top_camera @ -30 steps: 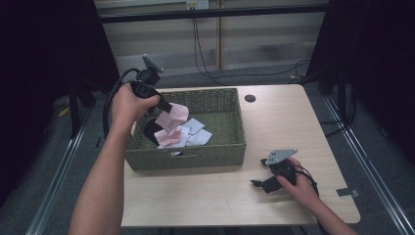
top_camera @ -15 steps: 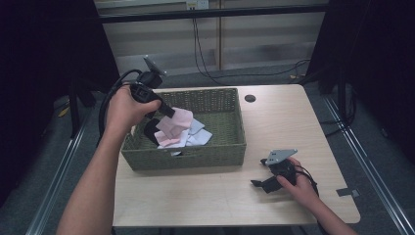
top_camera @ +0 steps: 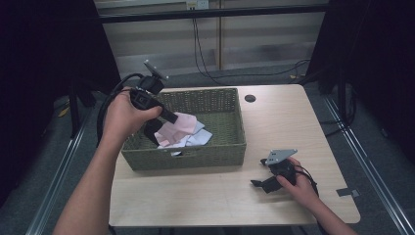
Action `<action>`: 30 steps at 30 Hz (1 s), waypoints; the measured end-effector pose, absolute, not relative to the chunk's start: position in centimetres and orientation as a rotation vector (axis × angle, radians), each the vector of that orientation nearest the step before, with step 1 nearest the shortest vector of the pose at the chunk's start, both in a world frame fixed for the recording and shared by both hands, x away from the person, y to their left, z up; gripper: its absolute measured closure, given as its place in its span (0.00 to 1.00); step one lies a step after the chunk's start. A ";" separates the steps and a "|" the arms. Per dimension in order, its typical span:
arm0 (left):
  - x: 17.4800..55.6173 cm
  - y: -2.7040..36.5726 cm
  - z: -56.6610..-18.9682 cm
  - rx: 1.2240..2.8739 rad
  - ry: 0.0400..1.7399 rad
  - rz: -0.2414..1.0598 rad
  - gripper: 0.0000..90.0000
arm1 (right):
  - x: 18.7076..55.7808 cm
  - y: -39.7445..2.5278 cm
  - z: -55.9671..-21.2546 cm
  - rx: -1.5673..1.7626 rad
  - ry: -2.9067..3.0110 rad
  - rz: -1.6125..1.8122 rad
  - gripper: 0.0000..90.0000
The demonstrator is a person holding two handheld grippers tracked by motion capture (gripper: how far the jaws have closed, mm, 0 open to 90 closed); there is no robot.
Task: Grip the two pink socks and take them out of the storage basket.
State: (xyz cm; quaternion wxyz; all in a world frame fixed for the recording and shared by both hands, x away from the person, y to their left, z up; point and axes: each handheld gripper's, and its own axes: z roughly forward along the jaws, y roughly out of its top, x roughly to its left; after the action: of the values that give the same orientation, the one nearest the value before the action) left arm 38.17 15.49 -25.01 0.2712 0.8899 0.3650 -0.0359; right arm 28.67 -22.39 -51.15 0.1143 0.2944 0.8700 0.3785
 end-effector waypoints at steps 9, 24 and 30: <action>36.2 15.1 -26.0 2.414 0.927 -0.118 0.97 | 28.7 -22.3 -51.1 0.866 2.552 1.110 0.12; 33.9 14.0 -26.8 2.396 0.825 -0.073 0.65 | 28.7 -22.3 -51.1 0.866 2.551 1.109 0.12; 36.4 14.9 -28.2 2.362 0.911 0.009 0.51 | 28.7 -22.4 -51.2 0.863 2.551 1.110 0.12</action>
State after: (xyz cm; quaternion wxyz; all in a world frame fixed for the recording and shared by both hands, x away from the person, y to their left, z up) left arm 36.36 14.87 -28.18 0.3001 0.8899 0.3434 0.0035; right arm 28.69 -22.35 -51.15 0.1141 0.2944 0.8701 0.3785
